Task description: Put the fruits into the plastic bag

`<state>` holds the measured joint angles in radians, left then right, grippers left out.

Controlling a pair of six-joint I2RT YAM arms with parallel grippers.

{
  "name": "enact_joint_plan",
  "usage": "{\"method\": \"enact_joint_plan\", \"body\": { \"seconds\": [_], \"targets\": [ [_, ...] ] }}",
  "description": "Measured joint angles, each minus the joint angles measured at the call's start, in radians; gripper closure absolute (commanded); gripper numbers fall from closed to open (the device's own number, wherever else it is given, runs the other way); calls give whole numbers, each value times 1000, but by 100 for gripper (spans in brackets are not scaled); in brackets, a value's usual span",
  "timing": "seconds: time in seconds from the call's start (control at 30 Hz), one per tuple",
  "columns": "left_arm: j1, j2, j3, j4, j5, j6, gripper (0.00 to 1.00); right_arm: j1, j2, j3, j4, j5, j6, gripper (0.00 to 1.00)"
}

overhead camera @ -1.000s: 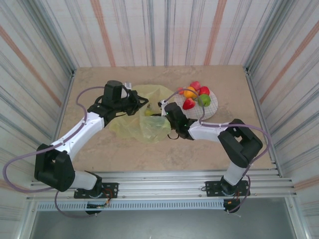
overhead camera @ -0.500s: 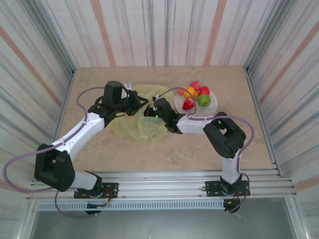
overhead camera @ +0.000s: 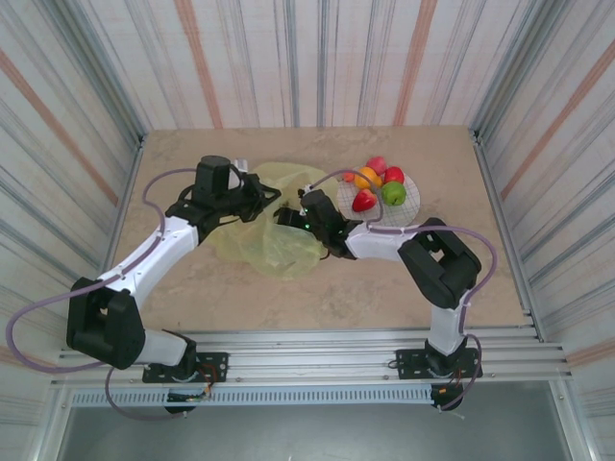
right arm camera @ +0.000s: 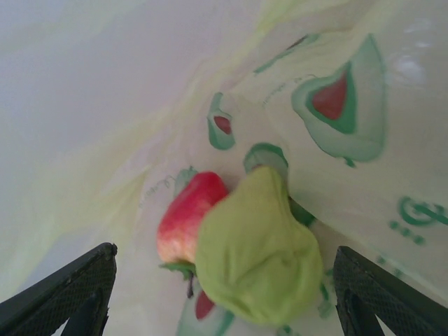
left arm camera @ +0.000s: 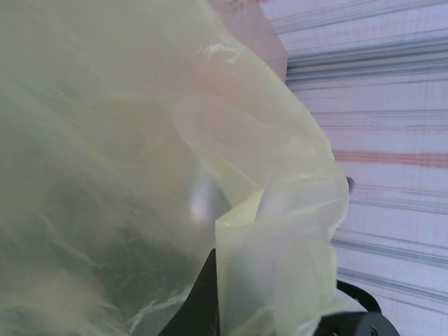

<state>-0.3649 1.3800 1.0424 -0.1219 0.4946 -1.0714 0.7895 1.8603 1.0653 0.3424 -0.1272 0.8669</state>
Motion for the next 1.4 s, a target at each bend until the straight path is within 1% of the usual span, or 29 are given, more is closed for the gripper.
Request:
{"method": "enact_joint_plan", "body": {
  "seconds": [0.27, 0.4, 0.53, 0.63, 0.8, 1.0, 1.07, 1.17, 1.27, 1.4],
  "targets": [
    [62, -4, -11, -25, 14, 48, 100, -4, -190, -80, -151, 30, -198, 20],
    [104, -4, -11, -40, 56, 89, 100, -5, -259, -94, -221, 63, -290, 19],
    [123, 1, -11, -41, 95, 122, 100, -20, -318, -129, -249, 84, -349, 19],
    [124, 15, -11, -38, 128, 137, 100, -48, -370, -161, -261, 95, -379, 18],
    [129, 43, -14, -19, 166, 140, 100, -112, -498, -219, -268, 101, -417, 16],
    [137, 49, -24, 0, 187, 140, 100, -189, -620, -274, -256, 79, -439, 14],
    [137, 49, -25, 6, 192, 140, 100, -225, -623, -273, -266, 94, -433, 14],
    [141, 49, -31, 18, 196, 139, 100, -291, -582, -243, -326, 158, -408, 12],
    [146, 49, -40, 23, 197, 132, 100, -341, -472, -175, -369, 217, -370, 10],
    [148, 49, -43, 23, 199, 131, 100, -365, -324, -92, -409, 260, -328, 5]
  ]
}}
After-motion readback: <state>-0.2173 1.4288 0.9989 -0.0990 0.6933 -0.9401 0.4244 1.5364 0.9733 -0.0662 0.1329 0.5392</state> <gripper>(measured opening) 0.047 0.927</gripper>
